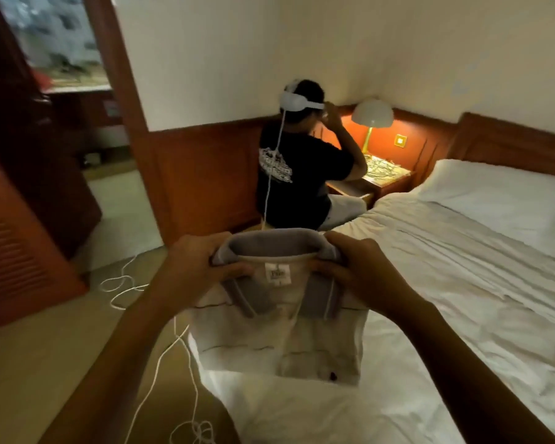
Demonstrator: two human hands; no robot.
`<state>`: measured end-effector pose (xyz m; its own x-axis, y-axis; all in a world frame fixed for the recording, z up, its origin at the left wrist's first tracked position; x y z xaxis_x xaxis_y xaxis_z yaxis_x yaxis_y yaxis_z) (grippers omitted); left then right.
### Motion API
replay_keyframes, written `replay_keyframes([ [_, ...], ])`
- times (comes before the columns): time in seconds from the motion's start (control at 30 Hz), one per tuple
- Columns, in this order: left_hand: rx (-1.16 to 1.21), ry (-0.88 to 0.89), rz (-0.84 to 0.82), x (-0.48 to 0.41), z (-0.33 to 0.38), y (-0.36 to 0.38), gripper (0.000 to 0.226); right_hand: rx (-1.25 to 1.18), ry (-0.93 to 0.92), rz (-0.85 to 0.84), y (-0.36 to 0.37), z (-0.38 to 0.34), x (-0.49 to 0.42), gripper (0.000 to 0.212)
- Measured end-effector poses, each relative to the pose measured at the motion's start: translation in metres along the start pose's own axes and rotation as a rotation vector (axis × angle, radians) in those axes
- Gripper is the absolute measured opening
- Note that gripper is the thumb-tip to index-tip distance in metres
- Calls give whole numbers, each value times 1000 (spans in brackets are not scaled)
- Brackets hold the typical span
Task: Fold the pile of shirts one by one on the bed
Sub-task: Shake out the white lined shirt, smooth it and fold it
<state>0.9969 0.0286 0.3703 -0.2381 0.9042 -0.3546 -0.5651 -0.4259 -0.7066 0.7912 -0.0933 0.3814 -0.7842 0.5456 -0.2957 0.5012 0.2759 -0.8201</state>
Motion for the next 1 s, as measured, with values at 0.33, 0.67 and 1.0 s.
replay_keyframes([
  [0.33, -191, -419, 380, 174, -166, -215, 55, -148, -443, -387, 216, -223, -176, 43],
  [0.67, -474, -864, 752, 361, -197, -324, 59, -444, -973, -636, 369, -447, -211, 27],
  [1.0, -619, -1181, 993, 427, -274, -370, 52, -528, -1279, -896, 522, -576, -266, 28],
])
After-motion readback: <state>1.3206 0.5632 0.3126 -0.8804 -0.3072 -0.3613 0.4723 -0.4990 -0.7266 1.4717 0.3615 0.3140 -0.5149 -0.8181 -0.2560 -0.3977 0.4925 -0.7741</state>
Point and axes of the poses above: each hand's wrist, its own x-axis away from the middle knuckle, its own y-axis out of the palm, z = x × y, the point moved 7 cm from there along -x, towards the middle knuckle, and after that the axes turned 1 degree about -z, right-handed, at the moved point
